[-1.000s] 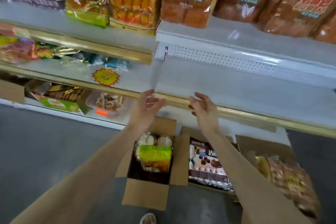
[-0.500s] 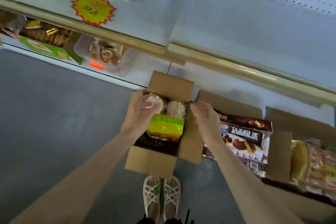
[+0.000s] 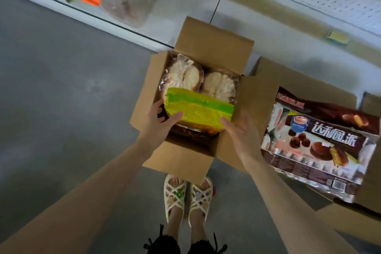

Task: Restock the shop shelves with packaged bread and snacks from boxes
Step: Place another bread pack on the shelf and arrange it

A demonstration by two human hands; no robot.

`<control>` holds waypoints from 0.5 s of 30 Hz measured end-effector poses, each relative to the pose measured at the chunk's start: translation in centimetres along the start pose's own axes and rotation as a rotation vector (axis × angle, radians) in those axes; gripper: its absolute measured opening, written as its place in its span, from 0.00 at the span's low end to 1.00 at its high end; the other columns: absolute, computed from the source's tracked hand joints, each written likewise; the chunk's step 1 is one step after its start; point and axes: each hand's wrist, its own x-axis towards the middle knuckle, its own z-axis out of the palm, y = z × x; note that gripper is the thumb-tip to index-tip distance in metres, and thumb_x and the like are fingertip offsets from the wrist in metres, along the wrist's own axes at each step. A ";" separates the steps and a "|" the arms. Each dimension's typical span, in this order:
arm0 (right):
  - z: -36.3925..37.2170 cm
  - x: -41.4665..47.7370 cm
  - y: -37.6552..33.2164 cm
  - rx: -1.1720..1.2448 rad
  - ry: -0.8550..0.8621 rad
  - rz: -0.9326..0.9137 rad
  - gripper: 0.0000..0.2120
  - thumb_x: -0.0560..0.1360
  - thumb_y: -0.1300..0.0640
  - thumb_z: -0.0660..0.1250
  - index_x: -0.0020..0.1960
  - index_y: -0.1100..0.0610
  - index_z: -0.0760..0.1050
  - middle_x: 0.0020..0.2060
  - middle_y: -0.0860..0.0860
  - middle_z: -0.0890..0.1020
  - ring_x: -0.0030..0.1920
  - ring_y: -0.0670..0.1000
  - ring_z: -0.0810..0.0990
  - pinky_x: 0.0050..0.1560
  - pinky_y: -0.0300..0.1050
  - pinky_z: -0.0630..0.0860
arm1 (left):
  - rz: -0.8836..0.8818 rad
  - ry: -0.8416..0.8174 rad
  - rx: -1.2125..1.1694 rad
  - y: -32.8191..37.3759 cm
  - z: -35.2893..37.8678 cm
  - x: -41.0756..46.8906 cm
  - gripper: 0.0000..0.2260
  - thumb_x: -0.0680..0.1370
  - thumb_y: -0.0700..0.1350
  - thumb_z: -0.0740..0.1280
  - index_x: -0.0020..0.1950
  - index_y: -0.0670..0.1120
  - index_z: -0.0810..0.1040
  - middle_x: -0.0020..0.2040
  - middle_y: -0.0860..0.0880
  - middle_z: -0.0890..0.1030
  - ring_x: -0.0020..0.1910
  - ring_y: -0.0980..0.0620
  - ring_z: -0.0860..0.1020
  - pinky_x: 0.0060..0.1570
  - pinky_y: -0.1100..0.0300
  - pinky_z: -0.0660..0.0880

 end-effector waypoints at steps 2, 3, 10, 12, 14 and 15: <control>0.4 0.9 0.8 -0.001 -0.009 -0.006 0.29 0.74 0.51 0.71 0.72 0.51 0.65 0.53 0.33 0.73 0.57 0.40 0.74 0.56 0.34 0.69 | -0.020 -0.017 -0.011 -1.3 0.0 1.5 0.55 0.51 0.72 0.76 0.74 0.54 0.63 0.69 0.48 0.73 0.64 0.47 0.76 0.65 0.46 0.72; 0.8 1.5 1.5 -0.015 -0.022 -0.005 0.30 0.73 0.49 0.72 0.71 0.51 0.66 0.55 0.35 0.75 0.56 0.39 0.76 0.55 0.32 0.71 | -0.026 -0.029 -0.018 -2.0 0.1 2.2 0.57 0.51 0.72 0.76 0.75 0.54 0.62 0.70 0.49 0.73 0.65 0.47 0.75 0.66 0.46 0.72; 2.4 5.5 4.9 0.011 -0.019 0.002 0.33 0.69 0.48 0.75 0.70 0.52 0.68 0.50 0.38 0.78 0.49 0.35 0.77 0.45 0.30 0.72 | 0.026 -0.097 -0.044 -3.0 1.5 5.2 0.36 0.69 0.53 0.75 0.74 0.51 0.63 0.63 0.56 0.77 0.61 0.56 0.76 0.63 0.61 0.72; 2.6 6.3 5.4 0.047 -0.015 0.005 0.33 0.69 0.49 0.76 0.70 0.53 0.69 0.52 0.40 0.79 0.51 0.38 0.78 0.46 0.32 0.73 | 0.058 -0.124 -0.063 -3.4 1.9 6.1 0.31 0.72 0.50 0.74 0.72 0.51 0.66 0.59 0.57 0.79 0.55 0.62 0.78 0.51 0.72 0.75; 2.8 7.0 5.9 0.072 -0.017 0.014 0.31 0.69 0.50 0.75 0.69 0.52 0.70 0.54 0.42 0.80 0.53 0.41 0.79 0.48 0.33 0.73 | 0.079 -0.132 -0.070 -3.7 2.1 7.0 0.27 0.73 0.49 0.73 0.69 0.51 0.68 0.56 0.58 0.80 0.51 0.66 0.79 0.43 0.76 0.74; 2.9 7.2 6.0 0.076 -0.021 0.010 0.29 0.69 0.50 0.75 0.68 0.51 0.71 0.54 0.42 0.80 0.53 0.41 0.79 0.49 0.33 0.73 | 0.091 -0.140 -0.071 -3.8 2.3 7.3 0.26 0.73 0.49 0.73 0.69 0.50 0.69 0.56 0.57 0.81 0.50 0.65 0.80 0.43 0.75 0.74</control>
